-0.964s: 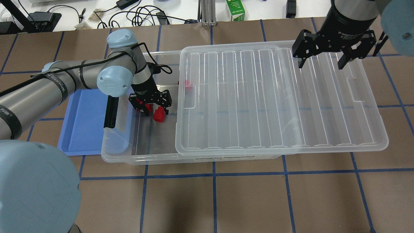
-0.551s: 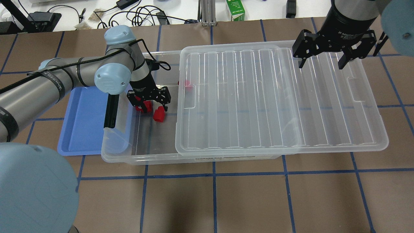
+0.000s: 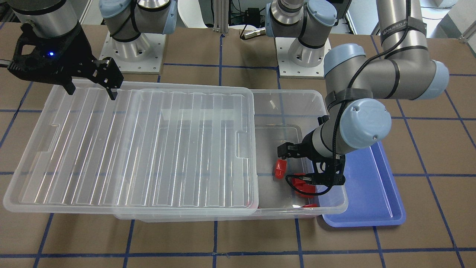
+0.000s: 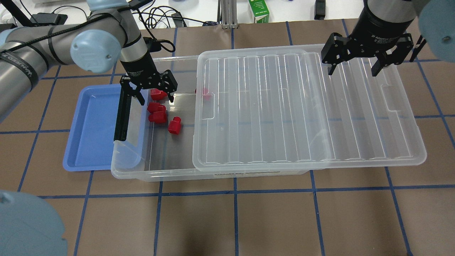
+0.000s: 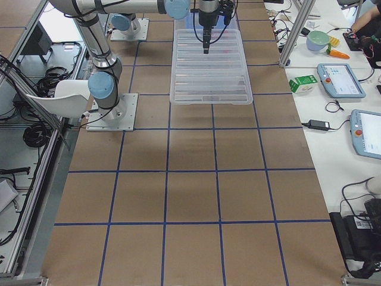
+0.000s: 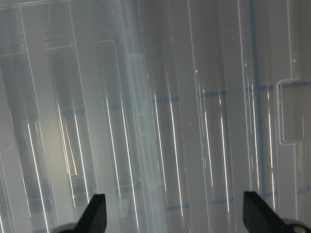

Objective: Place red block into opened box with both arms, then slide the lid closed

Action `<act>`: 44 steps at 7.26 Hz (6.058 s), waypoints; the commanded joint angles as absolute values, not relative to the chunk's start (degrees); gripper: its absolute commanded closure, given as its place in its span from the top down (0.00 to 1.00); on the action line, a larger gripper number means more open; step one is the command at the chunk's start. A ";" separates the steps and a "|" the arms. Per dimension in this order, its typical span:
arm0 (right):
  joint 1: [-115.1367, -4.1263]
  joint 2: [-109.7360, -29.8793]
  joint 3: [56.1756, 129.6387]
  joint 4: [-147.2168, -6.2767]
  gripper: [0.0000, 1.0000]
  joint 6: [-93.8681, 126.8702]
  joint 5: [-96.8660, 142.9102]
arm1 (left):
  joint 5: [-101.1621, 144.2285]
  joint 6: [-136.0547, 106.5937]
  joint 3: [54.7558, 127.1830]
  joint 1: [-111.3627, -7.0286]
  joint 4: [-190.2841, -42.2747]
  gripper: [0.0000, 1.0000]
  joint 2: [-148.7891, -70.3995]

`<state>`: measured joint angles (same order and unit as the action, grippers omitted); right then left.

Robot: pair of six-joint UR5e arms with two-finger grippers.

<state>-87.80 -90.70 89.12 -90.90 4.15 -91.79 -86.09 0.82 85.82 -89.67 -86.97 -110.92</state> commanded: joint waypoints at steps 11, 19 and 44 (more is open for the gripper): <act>-57.04 -87.64 98.14 -100.41 1.00 -31.38 -92.11 | -90.70 1.67 88.15 -89.21 -98.96 1.00 -90.53; -60.72 -84.90 105.64 -112.24 1.00 -29.54 -87.98 | -90.97 3.60 91.14 -88.15 -95.62 1.00 -89.30; -83.29 -95.10 90.36 -90.17 1.00 -6.97 -90.35 | -90.97 4.13 90.26 -86.66 -95.36 1.00 -90.00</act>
<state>-80.37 -95.17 91.49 -91.41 -9.82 -90.48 -90.87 4.36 90.50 -86.64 -95.37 -89.55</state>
